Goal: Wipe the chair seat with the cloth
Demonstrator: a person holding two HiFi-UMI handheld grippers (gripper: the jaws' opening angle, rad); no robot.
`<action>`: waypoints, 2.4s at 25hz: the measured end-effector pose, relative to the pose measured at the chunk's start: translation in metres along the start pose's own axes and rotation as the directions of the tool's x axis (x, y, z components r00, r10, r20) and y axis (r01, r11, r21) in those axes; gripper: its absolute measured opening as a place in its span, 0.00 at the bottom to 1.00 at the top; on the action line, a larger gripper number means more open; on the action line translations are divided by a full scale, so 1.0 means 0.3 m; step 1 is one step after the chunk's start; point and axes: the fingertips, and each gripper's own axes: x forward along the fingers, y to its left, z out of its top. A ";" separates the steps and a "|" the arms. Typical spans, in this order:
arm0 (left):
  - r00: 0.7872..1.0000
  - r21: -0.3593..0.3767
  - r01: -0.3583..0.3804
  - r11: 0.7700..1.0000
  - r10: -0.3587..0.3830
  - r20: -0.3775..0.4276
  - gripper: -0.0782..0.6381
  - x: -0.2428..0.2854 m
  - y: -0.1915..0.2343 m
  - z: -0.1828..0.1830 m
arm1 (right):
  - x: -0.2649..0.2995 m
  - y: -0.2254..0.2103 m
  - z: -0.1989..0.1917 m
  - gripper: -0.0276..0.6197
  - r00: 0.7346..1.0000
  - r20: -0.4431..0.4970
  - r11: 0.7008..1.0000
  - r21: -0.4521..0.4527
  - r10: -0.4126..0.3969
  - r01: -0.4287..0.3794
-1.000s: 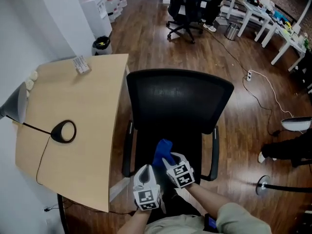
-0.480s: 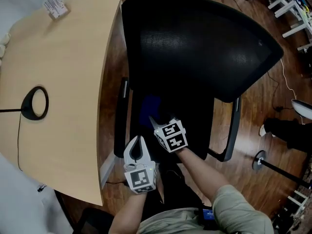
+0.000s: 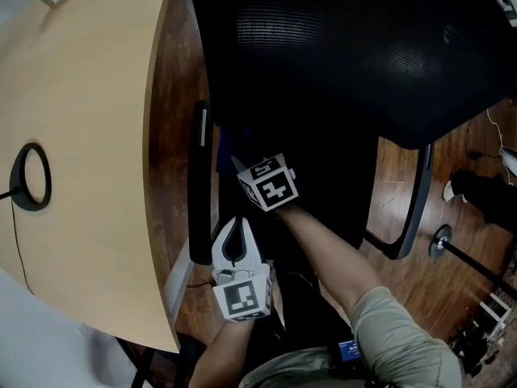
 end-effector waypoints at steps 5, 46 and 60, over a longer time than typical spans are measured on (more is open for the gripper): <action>1.000 0.004 0.002 1.000 -0.001 -0.030 0.12 0.036 -0.009 -0.063 | 0.062 -0.078 -0.042 0.21 0.999 -0.027 0.999 0.019 -0.031 0.031; 0.982 0.113 0.173 0.978 -0.164 -0.089 0.12 0.099 -0.398 -0.119 | -0.724 -0.761 -0.453 0.21 0.814 0.003 0.730 0.444 -0.580 0.519; 0.995 0.101 0.085 0.991 -0.078 -0.066 0.12 -0.135 -0.019 -0.122 | -0.172 0.073 -0.231 0.21 0.996 0.040 0.990 0.120 -0.085 0.080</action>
